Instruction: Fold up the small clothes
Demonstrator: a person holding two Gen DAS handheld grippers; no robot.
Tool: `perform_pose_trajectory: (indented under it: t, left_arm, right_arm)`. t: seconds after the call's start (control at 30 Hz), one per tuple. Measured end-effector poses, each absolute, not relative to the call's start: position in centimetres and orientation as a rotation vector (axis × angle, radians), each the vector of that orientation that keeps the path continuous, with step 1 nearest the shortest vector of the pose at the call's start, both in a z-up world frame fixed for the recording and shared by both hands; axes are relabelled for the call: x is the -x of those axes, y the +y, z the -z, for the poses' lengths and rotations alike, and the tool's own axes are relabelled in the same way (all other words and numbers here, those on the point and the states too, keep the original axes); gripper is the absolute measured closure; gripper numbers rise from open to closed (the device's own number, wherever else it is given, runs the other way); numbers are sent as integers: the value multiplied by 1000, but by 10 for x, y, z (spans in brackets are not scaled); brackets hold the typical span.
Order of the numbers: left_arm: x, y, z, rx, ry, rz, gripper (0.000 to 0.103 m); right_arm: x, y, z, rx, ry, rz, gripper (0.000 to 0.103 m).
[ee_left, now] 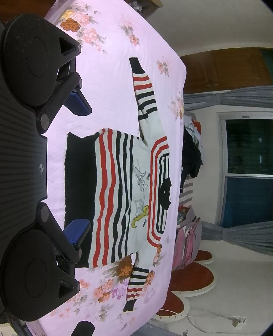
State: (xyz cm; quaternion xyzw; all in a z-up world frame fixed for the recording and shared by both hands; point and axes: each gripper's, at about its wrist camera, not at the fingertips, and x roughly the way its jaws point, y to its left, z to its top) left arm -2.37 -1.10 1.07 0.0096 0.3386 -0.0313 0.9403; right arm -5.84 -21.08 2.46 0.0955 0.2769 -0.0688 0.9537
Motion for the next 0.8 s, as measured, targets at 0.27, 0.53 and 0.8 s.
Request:
perform_pose_trajectory:
  t: [0.27, 0.53, 0.8]
  left_arm:
    - [18, -14, -8, -26, 696, 65, 0]
    - [7, -17, -5, -28, 707, 69, 0]
    - [-13, -20, -2, -39, 707, 71, 0]
  right_arm:
    - [53, -216, -21, -201, 566, 145, 0]
    - [45, -224, -16, -209, 574, 164, 0]
    - [34, -230, -12, -206, 576, 196, 0]
